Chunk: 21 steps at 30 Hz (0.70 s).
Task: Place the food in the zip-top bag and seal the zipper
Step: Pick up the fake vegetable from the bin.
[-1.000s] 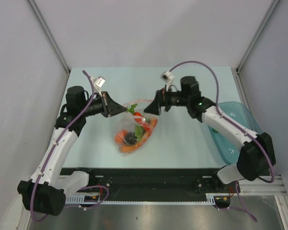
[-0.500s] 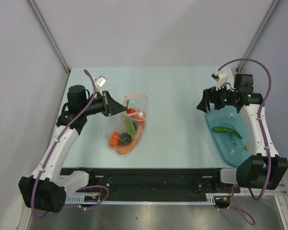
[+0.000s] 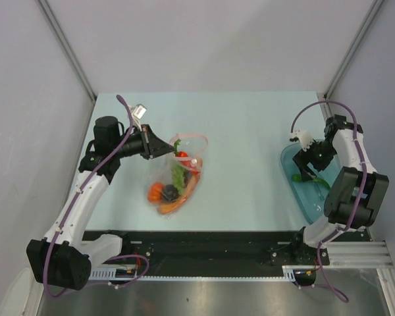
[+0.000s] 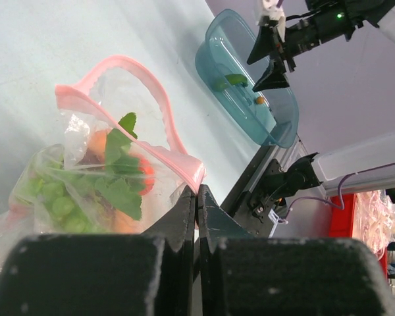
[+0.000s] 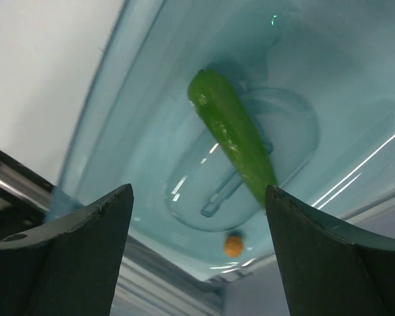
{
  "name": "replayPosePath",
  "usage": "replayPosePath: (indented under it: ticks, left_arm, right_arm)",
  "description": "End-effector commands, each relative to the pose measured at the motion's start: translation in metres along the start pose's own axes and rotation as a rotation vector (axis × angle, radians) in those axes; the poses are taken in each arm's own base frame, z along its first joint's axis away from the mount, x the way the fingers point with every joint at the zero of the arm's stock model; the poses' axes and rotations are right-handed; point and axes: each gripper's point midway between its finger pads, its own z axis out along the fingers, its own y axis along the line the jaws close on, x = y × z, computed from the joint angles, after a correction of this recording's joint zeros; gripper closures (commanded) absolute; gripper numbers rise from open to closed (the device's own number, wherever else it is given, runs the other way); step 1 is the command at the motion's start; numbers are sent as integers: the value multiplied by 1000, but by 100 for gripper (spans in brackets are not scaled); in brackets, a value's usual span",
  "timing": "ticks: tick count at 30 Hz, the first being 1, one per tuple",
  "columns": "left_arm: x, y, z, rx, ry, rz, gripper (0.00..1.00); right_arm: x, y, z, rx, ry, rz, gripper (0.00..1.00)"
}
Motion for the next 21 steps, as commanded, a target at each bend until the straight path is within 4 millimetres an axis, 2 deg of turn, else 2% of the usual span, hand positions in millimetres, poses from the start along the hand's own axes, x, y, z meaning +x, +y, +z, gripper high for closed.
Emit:
replayPosePath:
  ticks: [1,4,10,13,14,16,17,19,21]
  left_arm:
    - [-8,-5,0,26,-26,60,98]
    - [-7,-5,0,28,-20,59,98]
    - [-8,-7,-2,24,-16,72,98]
    - [-7,-8,-3,25,-15,78,98]
    - [-7,-7,-3,24,-16,81,98]
    - [-6,-8,-4,25,-14,82,98]
    - [-6,-8,-4,24,-13,85,98]
    - [-6,-9,-4,28,-13,89,98]
    - [-5,-8,-4,29,-12,88,98]
  right_arm:
    - [3,-25,8,48,70,-194,17]
    - [3,-32,24,42,116,-257,20]
    - [14,-27,48,-33,181,-328,28]
    - [15,-26,56,-42,194,-326,44]
    - [15,-26,56,-42,194,-324,52]
    - [15,-26,55,-35,196,-329,57]
    - [14,-28,51,-19,190,-331,63]
    - [13,-29,46,-5,184,-337,63]
    - [12,-29,42,2,181,-345,41]
